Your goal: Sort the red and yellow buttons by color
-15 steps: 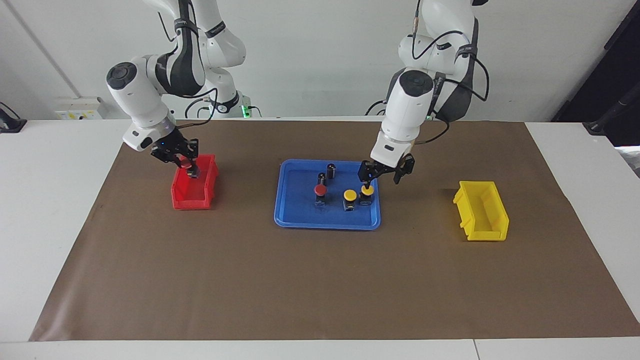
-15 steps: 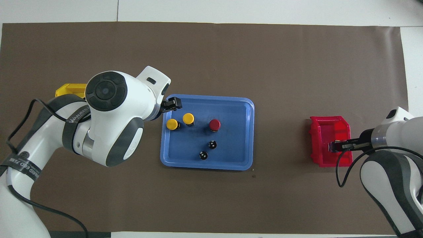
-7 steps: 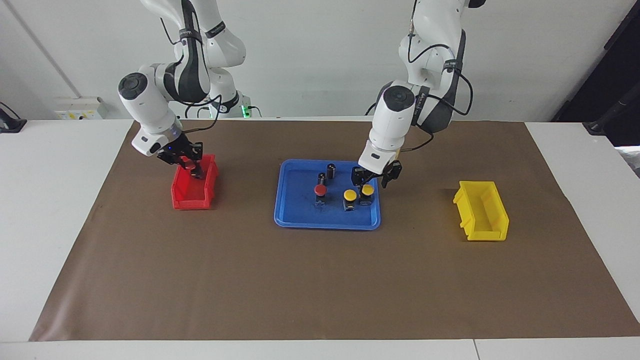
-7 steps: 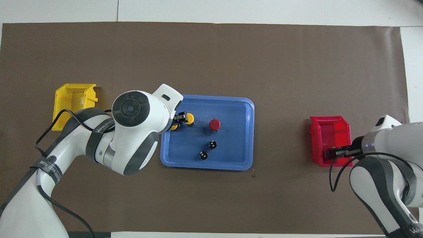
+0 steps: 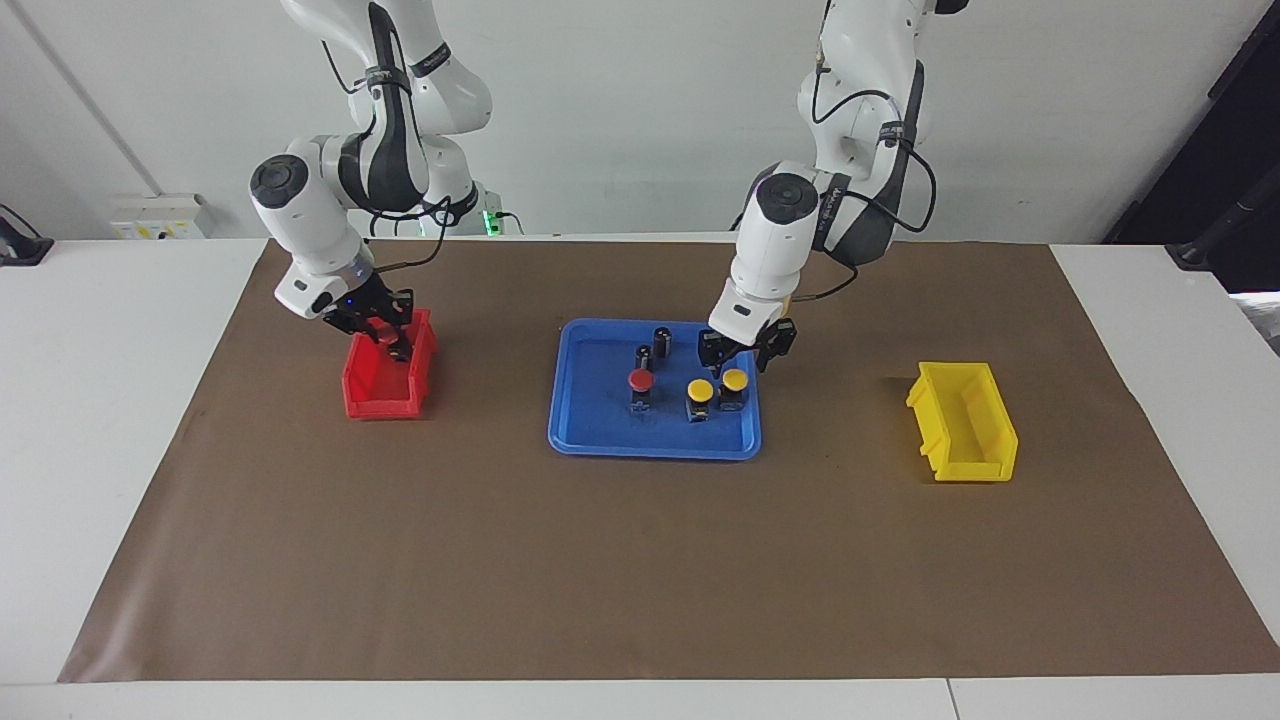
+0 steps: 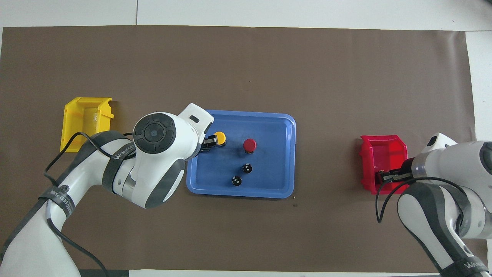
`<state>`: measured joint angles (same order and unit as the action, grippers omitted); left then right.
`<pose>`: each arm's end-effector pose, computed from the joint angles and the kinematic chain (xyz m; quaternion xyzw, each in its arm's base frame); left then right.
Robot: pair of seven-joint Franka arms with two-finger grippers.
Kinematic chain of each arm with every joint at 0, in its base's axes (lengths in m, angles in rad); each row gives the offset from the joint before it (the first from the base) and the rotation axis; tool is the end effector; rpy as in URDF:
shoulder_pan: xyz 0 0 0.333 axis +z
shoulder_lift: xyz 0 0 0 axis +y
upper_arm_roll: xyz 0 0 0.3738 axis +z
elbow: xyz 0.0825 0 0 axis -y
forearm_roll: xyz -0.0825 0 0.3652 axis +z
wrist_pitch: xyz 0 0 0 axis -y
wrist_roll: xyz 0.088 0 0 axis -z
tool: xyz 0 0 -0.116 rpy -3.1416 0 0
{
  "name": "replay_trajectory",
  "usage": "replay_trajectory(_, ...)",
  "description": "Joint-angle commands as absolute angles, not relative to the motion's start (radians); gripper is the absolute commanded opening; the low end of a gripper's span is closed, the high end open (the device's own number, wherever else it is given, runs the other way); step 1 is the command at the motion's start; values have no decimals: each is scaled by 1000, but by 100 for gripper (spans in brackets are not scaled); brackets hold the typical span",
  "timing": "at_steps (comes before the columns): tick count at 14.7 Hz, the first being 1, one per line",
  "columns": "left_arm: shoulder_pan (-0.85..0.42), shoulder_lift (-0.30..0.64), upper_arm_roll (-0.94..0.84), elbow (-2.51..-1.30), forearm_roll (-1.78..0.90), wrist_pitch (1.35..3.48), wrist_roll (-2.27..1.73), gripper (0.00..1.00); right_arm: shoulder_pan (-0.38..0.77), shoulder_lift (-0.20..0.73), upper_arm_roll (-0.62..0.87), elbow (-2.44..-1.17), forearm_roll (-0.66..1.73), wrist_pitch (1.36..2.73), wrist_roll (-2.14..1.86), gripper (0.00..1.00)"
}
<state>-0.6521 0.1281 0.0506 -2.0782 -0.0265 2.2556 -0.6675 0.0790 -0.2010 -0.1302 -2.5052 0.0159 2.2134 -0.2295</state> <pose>0.4657 -0.3218 0.4314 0.9988 0.0408 0.0156 0.0205 0.4094 -0.0212 0.4084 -0.9951 -0.0858 0.0432 0.0253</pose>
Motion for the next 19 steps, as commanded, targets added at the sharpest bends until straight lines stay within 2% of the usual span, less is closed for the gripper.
replay_trajectory(1,-667,92,66,-2121,-38,2293,-663,74,78,-207,-130,-2514,6,2229,-218,52)
replay_trajectory(5,-667,115,66,-2121,-38,2333,-664,73,66,-204,-130,-2458,-37,2153,-236,60)
replay_trajectory(8,-667,115,66,-2121,-38,2335,-664,67,69,-204,-129,-2320,-43,2008,-247,60)
replay_trajectory(10,-666,115,66,-2123,-38,2333,-663,56,78,-204,-126,-2232,-40,1951,-239,60)
replay_trajectory(11,-666,115,66,-2123,-38,2333,-664,46,78,-203,-126,-2197,-26,1930,-238,61)
replay_trajectory(15,-666,115,66,-2118,-38,2323,-667,15,112,-163,-121,-2083,14,1867,-200,72)
replay_trajectory(17,-667,112,66,-2088,-38,2262,-672,7,117,-140,-121,-2031,25,1841,-169,78)
replay_trajectory(19,-655,65,66,-2016,-38,2107,-661,3,121,-127,-121,-2000,37,1832,-164,84)
